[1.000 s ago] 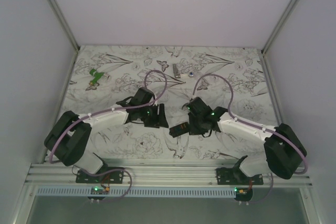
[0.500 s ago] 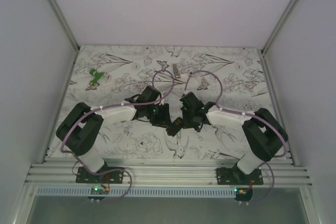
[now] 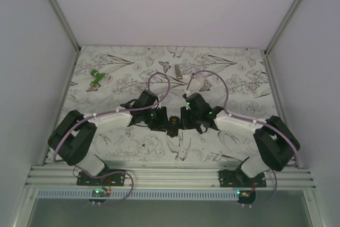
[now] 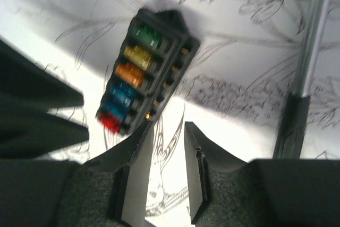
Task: Snap on the fuse box
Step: Adjust the fuse box base at the center of the board, then adjust the fuse in the fuse box base.
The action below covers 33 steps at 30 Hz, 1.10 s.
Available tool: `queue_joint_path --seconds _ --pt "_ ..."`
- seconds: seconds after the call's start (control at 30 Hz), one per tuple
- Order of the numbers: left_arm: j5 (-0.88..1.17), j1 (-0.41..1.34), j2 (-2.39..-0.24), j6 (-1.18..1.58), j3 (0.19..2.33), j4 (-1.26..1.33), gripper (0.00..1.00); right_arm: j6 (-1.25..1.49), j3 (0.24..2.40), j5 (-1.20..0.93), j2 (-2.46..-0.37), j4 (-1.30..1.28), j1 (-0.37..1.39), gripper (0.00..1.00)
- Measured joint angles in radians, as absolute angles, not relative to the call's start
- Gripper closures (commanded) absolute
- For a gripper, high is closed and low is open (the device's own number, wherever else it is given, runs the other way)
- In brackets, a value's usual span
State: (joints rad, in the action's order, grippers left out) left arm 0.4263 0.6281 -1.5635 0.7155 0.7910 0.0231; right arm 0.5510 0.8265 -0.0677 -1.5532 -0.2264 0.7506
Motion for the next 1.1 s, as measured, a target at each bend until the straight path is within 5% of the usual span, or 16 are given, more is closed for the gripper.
queue_joint_path --seconds 0.47,1.1 --pt "0.414 0.628 -1.590 0.744 0.796 0.027 0.66 0.724 0.648 -0.300 -1.500 0.048 0.749 0.58" --pt "0.424 0.629 -1.635 0.748 0.831 0.025 0.74 0.792 0.614 -0.336 -1.530 0.150 0.733 0.76"
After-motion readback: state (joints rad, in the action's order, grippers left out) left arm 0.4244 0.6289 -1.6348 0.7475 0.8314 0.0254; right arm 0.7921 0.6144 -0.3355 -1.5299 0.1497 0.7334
